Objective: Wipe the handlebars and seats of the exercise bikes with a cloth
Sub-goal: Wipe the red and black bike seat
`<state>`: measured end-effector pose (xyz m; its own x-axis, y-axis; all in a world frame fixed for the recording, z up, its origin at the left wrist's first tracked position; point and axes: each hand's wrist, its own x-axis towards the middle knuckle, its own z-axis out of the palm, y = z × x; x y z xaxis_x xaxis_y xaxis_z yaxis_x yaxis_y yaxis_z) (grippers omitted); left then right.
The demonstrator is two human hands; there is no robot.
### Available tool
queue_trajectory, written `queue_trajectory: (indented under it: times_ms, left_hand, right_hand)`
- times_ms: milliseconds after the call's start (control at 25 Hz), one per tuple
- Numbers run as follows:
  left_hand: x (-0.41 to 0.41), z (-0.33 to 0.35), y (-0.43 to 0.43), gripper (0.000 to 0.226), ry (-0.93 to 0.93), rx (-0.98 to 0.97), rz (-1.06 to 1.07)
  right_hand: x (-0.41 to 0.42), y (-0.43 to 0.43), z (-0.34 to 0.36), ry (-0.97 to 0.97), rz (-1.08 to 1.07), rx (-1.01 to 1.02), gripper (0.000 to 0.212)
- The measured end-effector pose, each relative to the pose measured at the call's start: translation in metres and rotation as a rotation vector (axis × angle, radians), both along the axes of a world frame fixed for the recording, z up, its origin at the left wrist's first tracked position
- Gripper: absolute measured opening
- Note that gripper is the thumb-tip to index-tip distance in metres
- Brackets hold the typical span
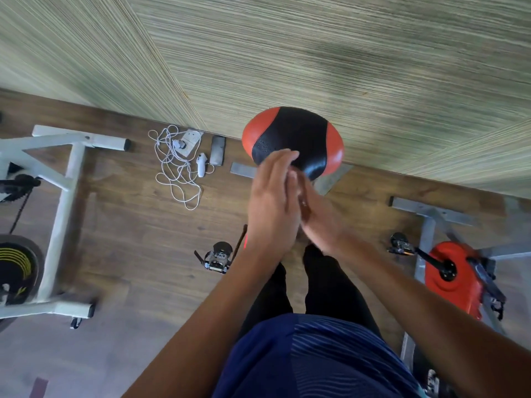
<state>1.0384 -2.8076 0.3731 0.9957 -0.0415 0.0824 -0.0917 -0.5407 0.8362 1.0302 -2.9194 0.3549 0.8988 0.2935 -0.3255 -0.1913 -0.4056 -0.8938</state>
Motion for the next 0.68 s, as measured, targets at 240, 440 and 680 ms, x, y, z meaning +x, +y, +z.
queue_trajectory:
  times_ms: [240, 440, 680]
  left_hand:
    - [-0.03, -0.061, 0.004, 0.072, -0.013, 0.714, -0.273]
    - [-0.027, -0.071, 0.011, 0.071, 0.283, 0.063, 0.02]
    - [0.025, -0.084, 0.002, 0.069, 0.11, 0.216, -0.109]
  right_hand:
    - [0.036, -0.043, -0.022, -0.048, -0.757, -0.086, 0.033]
    - [0.104, -0.032, -0.044, -0.238, -0.367, -0.532, 0.04]
    - [0.136, -0.021, -0.074, -0.198, -0.337, -0.81, 0.054]
